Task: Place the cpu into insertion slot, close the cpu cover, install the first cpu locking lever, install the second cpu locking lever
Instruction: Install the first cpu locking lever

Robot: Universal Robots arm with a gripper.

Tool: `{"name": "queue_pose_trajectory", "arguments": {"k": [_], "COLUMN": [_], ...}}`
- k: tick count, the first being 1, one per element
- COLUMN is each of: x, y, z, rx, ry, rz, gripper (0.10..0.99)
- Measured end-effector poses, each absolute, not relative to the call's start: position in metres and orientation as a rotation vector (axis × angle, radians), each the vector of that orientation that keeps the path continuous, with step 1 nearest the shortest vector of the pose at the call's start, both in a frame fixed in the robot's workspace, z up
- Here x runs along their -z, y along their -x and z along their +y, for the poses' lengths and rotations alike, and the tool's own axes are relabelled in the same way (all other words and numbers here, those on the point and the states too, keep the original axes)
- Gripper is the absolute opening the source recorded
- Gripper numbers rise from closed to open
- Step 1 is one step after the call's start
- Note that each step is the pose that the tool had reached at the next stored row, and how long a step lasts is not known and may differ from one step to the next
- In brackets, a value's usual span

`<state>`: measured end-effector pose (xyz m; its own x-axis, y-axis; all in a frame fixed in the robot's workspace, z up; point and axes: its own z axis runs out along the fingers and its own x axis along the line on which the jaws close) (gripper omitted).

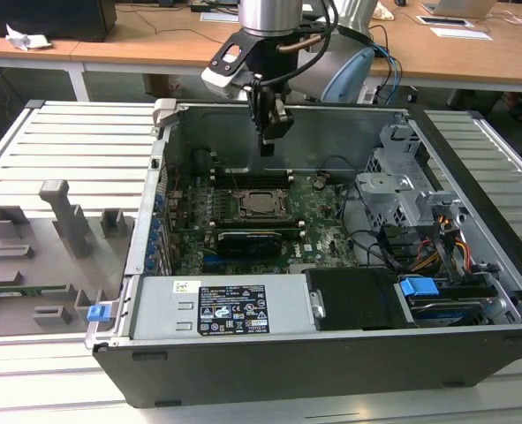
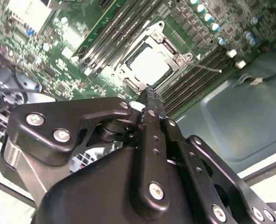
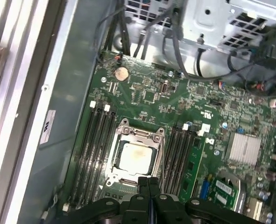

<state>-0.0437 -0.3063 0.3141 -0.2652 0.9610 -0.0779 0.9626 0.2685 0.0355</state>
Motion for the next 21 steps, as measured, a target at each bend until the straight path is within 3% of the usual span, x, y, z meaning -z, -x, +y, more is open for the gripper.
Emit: {"name": "queue_pose_trajectory", "arguments": {"k": [21], "x": [-0.3133], "y": [0.0437], "z": [-0.3059], "rx": [0.016], "ry": [-1.368], "rz": [2.727], "gripper": [0.110]}}
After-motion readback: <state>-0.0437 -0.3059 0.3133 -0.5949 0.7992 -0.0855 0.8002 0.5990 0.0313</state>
